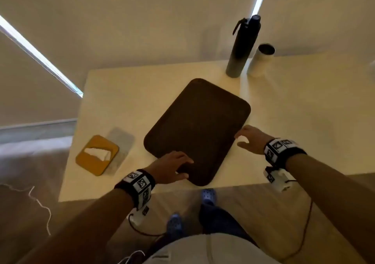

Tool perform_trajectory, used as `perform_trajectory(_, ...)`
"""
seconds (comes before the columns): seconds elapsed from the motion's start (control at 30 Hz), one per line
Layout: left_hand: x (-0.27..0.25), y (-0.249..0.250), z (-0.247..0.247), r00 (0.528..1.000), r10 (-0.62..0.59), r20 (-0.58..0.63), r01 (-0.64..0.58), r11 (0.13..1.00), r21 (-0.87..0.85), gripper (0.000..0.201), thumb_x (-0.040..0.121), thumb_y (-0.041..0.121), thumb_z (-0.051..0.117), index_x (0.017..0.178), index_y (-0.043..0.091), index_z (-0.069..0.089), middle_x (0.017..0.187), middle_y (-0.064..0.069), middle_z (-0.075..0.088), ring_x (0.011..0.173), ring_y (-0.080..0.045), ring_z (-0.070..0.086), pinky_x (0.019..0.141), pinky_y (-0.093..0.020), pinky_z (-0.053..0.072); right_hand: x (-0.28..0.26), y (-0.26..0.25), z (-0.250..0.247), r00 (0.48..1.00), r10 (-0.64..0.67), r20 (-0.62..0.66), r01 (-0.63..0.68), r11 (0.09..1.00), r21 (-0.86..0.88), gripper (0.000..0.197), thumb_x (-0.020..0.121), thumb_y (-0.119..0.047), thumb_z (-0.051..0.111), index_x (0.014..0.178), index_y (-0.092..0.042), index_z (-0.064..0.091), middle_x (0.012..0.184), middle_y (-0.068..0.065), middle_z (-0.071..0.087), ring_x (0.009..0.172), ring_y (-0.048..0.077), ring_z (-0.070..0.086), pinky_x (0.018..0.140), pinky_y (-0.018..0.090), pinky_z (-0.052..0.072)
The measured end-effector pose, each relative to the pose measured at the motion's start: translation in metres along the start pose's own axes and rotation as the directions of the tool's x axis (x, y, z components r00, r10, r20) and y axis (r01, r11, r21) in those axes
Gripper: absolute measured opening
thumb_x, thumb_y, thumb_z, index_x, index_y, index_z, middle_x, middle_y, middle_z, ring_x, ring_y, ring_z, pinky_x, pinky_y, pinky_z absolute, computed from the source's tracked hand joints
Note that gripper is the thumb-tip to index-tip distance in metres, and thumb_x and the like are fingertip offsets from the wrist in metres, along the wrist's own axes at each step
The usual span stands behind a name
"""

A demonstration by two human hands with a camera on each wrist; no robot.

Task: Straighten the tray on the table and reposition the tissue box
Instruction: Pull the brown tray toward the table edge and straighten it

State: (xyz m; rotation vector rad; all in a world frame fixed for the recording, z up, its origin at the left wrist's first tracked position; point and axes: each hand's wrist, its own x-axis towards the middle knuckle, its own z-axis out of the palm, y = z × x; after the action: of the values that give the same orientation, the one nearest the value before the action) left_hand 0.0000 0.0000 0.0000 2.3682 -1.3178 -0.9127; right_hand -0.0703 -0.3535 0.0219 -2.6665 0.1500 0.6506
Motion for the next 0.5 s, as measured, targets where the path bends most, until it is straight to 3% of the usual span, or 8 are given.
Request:
perform_trajectory(0.1,0.023,0.009,0.005,0.994,0.067,0.091,-0.071,0.997,0.039,0.054,0.091,0.051,0.059,0.141,0.034,0.048,0.144,0.003,0.045,0.129,-0.015,0.043,0.107,-0.032,0.037,0.024,0.011,-0.008,0.995,-0.096,0.015,0.097,0.989,-0.112,0.034,0.087,-0.026,0.069,0.120,-0.021,0.063,0.128,0.007,0.052,0.117,0.028,0.051,0.101,0.042,0.044)
perform_trajectory(0.23,0.047,0.025,0.020,0.996,0.084,0.035,-0.083,0.996,-0.008,0.051,0.092,0.053,0.058,0.136,0.028,0.055,0.133,0.001,0.054,0.115,-0.016,0.054,0.098,-0.031,0.043,0.044,0.014,-0.014,0.953,-0.272,0.130,0.297,0.924,-0.241,0.034,0.084,-0.019,0.070,0.117,-0.024,0.064,0.125,0.004,0.055,0.113,0.025,0.052,0.097,0.043,0.046)
perform_trajectory(0.33,0.067,0.046,0.033,0.997,0.072,-0.026,-0.074,0.995,-0.071,0.056,0.092,0.055,0.057,0.137,0.022,0.055,0.126,-0.002,0.056,0.107,-0.019,0.058,0.091,-0.036,0.049,0.054,0.014,-0.021,0.927,-0.291,0.237,0.354,0.889,-0.292,0.032,0.086,-0.014,0.065,0.115,-0.026,0.064,0.123,0.003,0.054,0.112,0.024,0.053,0.097,0.044,0.044)
perform_trajectory(0.5,0.089,0.069,0.049,0.999,-0.029,0.034,0.034,0.986,-0.160,0.061,0.092,0.042,0.061,0.146,0.017,0.044,0.129,-0.008,0.052,0.108,-0.028,0.058,0.090,-0.043,0.051,0.065,0.015,-0.024,0.891,-0.311,0.330,0.418,0.845,-0.334,0.034,0.092,-0.007,0.053,0.118,-0.025,0.064,0.121,0.003,0.056,0.110,0.025,0.052,0.093,0.043,0.047)
